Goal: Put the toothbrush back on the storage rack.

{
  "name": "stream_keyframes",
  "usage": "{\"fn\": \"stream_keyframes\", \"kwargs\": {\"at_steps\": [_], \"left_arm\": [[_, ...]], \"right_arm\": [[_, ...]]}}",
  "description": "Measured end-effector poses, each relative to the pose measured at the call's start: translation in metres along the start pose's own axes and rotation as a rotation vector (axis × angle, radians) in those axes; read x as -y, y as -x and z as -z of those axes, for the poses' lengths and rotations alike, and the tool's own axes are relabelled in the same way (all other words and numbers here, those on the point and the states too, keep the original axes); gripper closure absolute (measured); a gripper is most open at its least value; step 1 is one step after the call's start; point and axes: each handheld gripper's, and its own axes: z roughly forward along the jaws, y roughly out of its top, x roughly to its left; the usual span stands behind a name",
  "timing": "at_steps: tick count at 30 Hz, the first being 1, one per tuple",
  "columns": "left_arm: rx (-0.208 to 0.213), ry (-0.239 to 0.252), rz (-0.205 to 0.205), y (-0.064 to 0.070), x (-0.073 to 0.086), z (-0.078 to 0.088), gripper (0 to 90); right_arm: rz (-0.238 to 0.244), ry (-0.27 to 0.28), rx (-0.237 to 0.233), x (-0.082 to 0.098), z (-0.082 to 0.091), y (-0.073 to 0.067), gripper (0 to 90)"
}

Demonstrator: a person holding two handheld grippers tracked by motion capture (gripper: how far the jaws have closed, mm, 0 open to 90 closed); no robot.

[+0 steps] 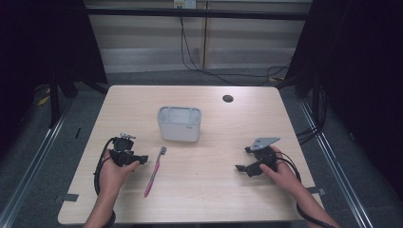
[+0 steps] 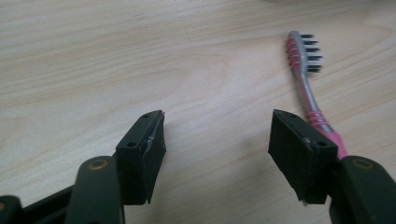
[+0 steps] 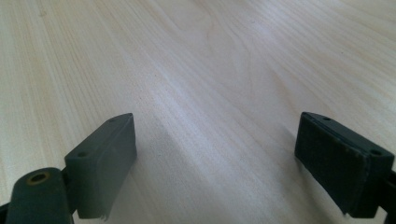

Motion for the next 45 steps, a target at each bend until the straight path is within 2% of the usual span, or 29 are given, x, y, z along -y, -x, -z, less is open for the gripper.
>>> {"fn": "stream_keyframes", "kwargs": {"at_steps": [1,3,9,16,23,24,36,37,40,45], "left_arm": [[0.009,-0.022,-0.014,0.003,-0.004,0.001,37.1],[0.012,-0.025,-0.012,0.004,-0.005,0.001,38.1],[0.035,-0.072,-0.046,0.011,-0.015,0.001,39.3],[0.062,-0.108,-0.057,0.019,-0.023,0.001,41.1],[0.081,-0.125,-0.046,0.025,-0.029,0.0,44.1],[0.08,-0.139,-0.057,0.026,-0.031,-0.001,44.5],[0.081,-0.167,-0.065,0.037,-0.04,-0.005,48.0],[0.084,-0.174,-0.076,0.036,-0.041,-0.006,48.5],[0.086,-0.18,-0.057,0.038,-0.042,-0.008,49.7],[0.092,-0.197,-0.054,0.039,-0.042,-0.012,51.2]], "right_arm": [[0.0,0.0,0.0,0.0,0.0,0.0,12.3],[0.0,0.0,0.0,0.0,0.0,0.0,12.3],[-0.001,-0.001,0.0,0.0,0.0,0.0,12.3],[-0.001,-0.001,0.0,0.0,0.0,0.0,12.3],[-0.001,0.0,0.0,0.0,0.0,0.0,12.3],[-0.001,-0.001,0.0,0.0,0.0,0.0,12.3],[-0.001,-0.001,0.0,0.0,0.0,0.0,12.3],[0.0,0.0,0.0,0.0,0.0,0.0,12.3],[-0.001,-0.001,0.0,0.0,0.0,0.0,12.3],[-0.001,-0.001,0.0,0.0,0.0,0.0,12.3]]}}
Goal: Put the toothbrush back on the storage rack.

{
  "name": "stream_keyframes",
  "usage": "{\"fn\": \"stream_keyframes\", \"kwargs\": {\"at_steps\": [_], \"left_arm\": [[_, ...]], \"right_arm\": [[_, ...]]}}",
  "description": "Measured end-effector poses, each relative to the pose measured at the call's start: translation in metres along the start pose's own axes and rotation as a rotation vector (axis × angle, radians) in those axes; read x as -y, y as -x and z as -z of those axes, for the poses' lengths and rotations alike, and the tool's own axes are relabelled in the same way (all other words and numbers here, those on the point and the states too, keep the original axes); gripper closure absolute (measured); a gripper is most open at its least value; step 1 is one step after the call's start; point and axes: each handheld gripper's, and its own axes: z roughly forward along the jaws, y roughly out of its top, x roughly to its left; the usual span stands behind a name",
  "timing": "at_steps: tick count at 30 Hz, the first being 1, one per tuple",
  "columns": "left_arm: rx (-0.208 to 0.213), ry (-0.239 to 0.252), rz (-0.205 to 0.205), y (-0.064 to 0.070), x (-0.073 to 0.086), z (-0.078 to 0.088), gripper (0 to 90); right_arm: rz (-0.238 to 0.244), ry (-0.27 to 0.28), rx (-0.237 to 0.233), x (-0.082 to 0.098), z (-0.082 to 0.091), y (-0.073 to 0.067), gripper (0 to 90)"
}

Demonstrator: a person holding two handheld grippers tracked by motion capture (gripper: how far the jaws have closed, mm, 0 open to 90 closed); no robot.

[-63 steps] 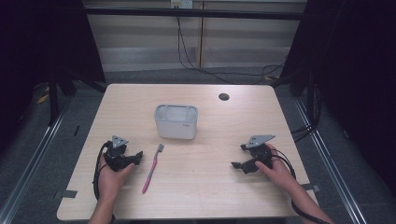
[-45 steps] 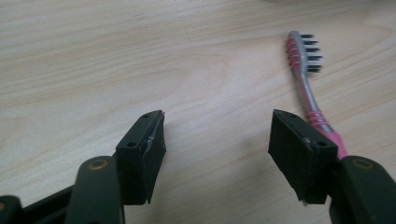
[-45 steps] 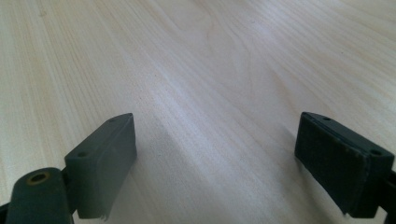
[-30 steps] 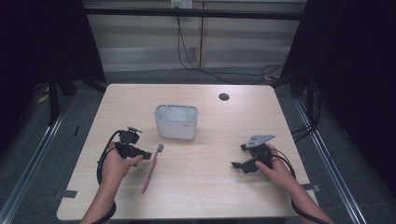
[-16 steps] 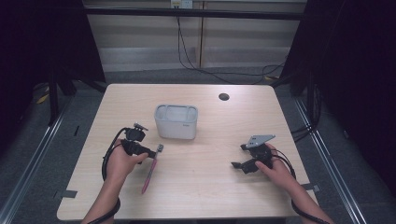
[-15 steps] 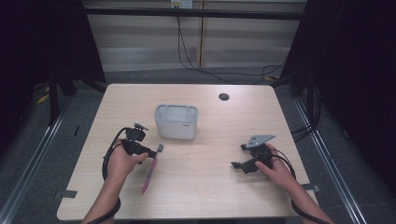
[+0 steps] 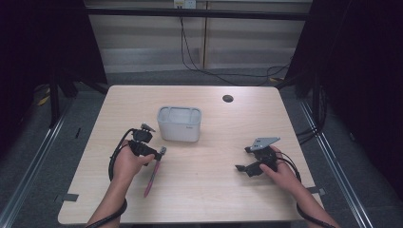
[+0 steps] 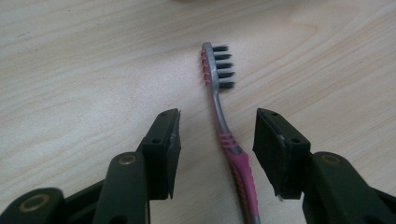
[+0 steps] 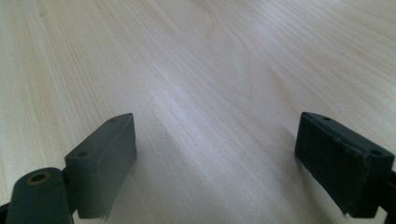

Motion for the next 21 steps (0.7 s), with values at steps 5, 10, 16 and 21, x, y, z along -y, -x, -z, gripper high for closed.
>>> {"fn": "stream_keyframes", "kwargs": {"at_steps": [5,10,16,21], "left_arm": [[0.004,-0.011,0.006,0.001,-0.002,-0.002,53.5],[0.0,-0.027,0.018,0.002,-0.006,-0.007,57.0],[-0.004,-0.04,0.029,0.002,-0.008,-0.013,62.6],[-0.024,-0.057,0.028,0.005,-0.01,-0.016,70.0]], "right_arm": [[0.0,0.0,0.001,0.0,0.0,0.0,12.3],[0.0,0.0,0.001,0.0,0.0,0.0,12.3],[0.0,0.0,0.001,0.0,0.0,0.0,12.3],[-0.001,0.0,0.0,0.0,0.0,0.0,12.2]]}}
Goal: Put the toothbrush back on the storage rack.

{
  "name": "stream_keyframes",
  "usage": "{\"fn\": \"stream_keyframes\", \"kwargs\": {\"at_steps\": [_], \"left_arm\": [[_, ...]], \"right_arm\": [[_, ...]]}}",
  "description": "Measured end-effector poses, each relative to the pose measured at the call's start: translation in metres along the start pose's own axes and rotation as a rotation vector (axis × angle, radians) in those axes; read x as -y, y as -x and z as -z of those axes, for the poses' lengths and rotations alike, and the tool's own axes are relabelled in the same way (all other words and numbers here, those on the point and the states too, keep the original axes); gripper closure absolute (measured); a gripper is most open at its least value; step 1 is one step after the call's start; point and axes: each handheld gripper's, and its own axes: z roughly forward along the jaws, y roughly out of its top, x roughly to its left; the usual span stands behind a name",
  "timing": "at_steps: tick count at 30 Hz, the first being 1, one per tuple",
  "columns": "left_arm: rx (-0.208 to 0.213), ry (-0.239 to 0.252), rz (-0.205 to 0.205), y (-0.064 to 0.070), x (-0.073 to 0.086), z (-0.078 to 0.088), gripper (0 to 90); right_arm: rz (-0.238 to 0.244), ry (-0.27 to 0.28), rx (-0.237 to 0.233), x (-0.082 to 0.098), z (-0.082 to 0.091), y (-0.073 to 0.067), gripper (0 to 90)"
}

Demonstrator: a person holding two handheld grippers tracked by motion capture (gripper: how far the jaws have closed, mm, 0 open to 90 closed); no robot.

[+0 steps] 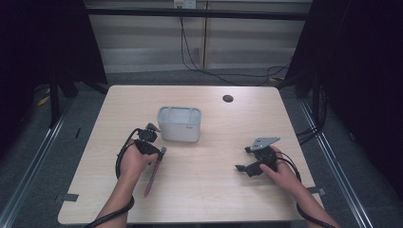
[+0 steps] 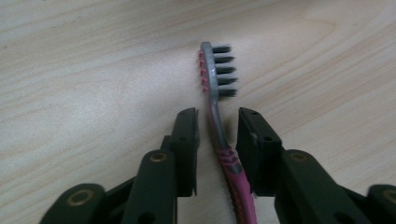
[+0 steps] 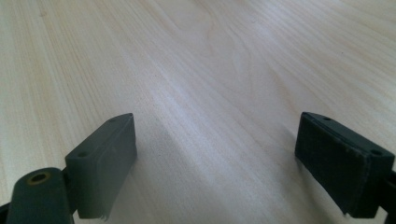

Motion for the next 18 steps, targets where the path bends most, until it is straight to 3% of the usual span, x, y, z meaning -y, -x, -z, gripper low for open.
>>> {"fn": "stream_keyframes", "kwargs": {"at_steps": [5,9,13,18], "left_arm": [[-0.033,-0.002,-0.011,0.004,0.0,-0.001,78.6],[-0.026,-0.008,0.0,0.004,0.001,-0.001,84.2],[-0.019,0.024,0.033,0.0,0.002,0.002,84.7],[0.006,0.084,0.061,-0.006,0.003,0.018,84.8]], "right_arm": [[0.0,0.0,0.001,0.0,0.0,0.0,12.2],[0.001,0.0,0.001,0.0,0.0,0.0,12.2],[0.001,0.0,0.001,0.0,0.0,0.0,12.2],[0.001,0.001,0.0,0.0,0.0,0.0,12.3]]}}
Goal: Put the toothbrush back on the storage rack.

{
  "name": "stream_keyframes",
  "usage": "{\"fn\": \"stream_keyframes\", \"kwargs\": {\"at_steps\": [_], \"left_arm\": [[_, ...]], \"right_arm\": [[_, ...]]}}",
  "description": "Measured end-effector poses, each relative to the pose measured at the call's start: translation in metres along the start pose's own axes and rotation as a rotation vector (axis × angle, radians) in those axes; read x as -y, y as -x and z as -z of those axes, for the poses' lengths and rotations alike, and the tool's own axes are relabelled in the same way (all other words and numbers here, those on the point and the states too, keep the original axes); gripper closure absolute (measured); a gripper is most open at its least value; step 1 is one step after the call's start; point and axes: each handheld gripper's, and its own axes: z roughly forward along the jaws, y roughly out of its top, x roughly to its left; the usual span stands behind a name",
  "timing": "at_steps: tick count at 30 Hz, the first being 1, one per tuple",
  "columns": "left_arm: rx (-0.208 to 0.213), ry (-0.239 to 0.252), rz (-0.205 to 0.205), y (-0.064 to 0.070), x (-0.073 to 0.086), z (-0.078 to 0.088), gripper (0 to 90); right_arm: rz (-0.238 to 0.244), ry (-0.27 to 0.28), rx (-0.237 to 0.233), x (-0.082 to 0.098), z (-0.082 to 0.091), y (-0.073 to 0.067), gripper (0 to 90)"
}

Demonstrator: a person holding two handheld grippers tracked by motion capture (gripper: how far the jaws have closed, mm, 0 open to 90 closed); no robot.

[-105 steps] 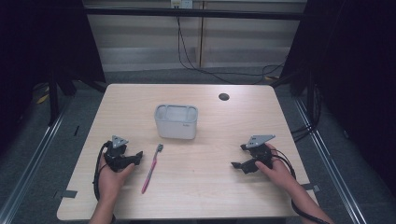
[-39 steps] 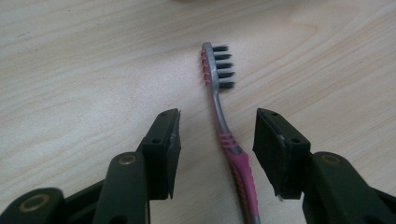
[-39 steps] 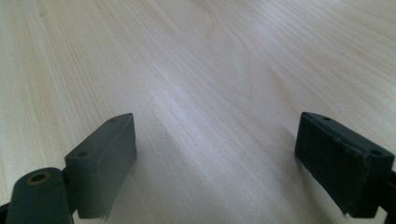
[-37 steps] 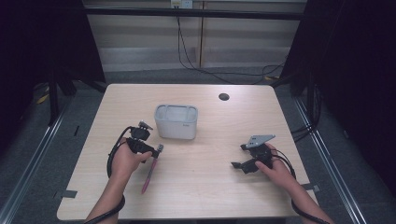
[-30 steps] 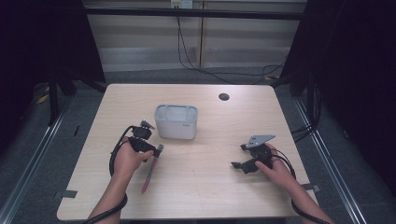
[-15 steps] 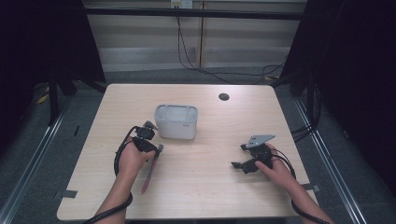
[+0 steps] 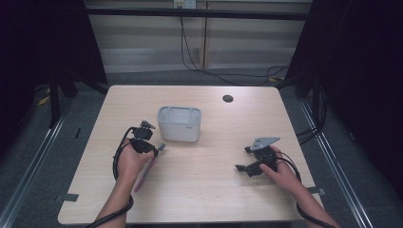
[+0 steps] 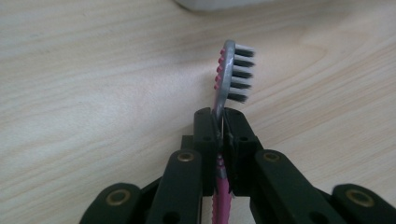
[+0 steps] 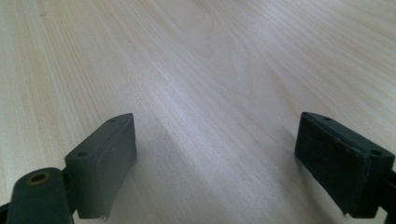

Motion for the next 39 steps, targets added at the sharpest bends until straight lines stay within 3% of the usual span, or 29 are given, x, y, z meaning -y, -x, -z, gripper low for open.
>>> {"fn": "stream_keyframes", "kwargs": {"at_steps": [16,21,24,29,31,39], "left_arm": [[0.078,0.149,0.031,-0.005,-0.002,0.034,85.0],[0.077,0.202,0.029,-0.007,-0.001,0.043,85.0],[0.077,0.261,0.032,-0.009,0.0,0.051,85.0],[0.077,0.306,0.026,-0.01,0.0,0.058,85.0],[0.078,0.352,0.019,-0.011,-0.001,0.065,85.0],[0.078,0.411,0.021,-0.012,-0.003,0.073,85.0]], "right_arm": [[0.0,0.0,0.0,0.0,0.0,0.0,12.2],[0.0,0.0,0.0,0.0,0.0,0.0,12.3],[0.0,0.0,0.0,0.0,0.0,0.0,12.3],[0.0,0.001,0.0,0.0,0.0,0.0,12.3],[0.0,0.0,0.0,0.0,0.0,0.0,12.3],[0.0,0.0,0.001,0.0,0.0,0.0,12.3]]}}
